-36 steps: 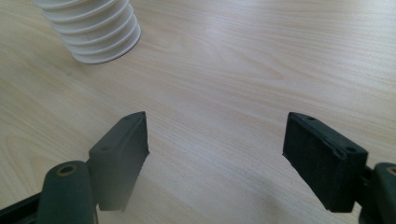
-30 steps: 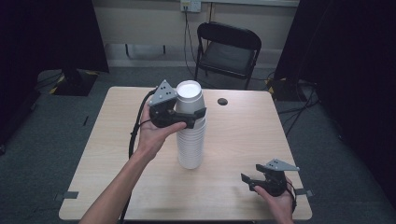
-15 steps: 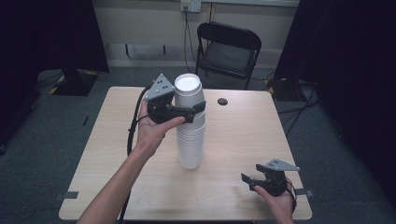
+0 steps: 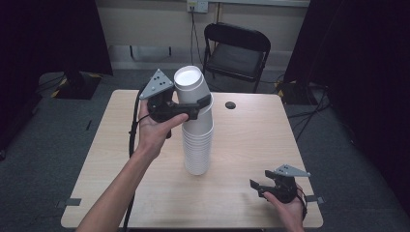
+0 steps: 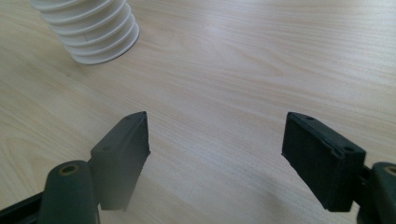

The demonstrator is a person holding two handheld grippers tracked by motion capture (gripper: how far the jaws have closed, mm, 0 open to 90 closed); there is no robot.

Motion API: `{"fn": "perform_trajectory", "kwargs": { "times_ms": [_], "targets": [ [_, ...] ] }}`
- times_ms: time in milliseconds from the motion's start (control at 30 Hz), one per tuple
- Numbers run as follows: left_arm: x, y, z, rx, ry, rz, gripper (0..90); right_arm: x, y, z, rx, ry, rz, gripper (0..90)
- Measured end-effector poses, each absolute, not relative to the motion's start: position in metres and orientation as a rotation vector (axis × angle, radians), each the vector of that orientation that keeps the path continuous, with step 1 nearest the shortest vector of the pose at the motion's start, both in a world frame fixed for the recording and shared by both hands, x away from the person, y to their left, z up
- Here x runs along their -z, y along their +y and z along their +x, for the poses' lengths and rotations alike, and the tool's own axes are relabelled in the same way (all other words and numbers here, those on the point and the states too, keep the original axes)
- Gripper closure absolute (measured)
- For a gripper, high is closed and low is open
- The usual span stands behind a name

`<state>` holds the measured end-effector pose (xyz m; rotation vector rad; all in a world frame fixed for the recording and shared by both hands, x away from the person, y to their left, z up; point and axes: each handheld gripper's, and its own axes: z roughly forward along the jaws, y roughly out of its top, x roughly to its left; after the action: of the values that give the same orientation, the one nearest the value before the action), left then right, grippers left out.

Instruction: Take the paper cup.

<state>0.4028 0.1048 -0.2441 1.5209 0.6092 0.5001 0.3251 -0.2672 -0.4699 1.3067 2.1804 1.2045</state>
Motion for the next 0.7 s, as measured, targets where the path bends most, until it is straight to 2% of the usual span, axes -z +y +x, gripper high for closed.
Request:
{"fn": "perform_trajectory", "kwargs": {
  "times_ms": [400, 700],
  "targets": [
    [0.224, 0.11, 0.394, -0.527, 0.567, 1.488, 15.5, 0.47, -0.266, 0.325, -1.207, 2.182, 1.308, 22.8],
    [0.212, 0.128, 0.388, -0.523, 0.571, 1.456, 15.6, 0.47, -0.265, 0.325, -1.209, 2.185, 1.303, 22.8]
  ]
}}
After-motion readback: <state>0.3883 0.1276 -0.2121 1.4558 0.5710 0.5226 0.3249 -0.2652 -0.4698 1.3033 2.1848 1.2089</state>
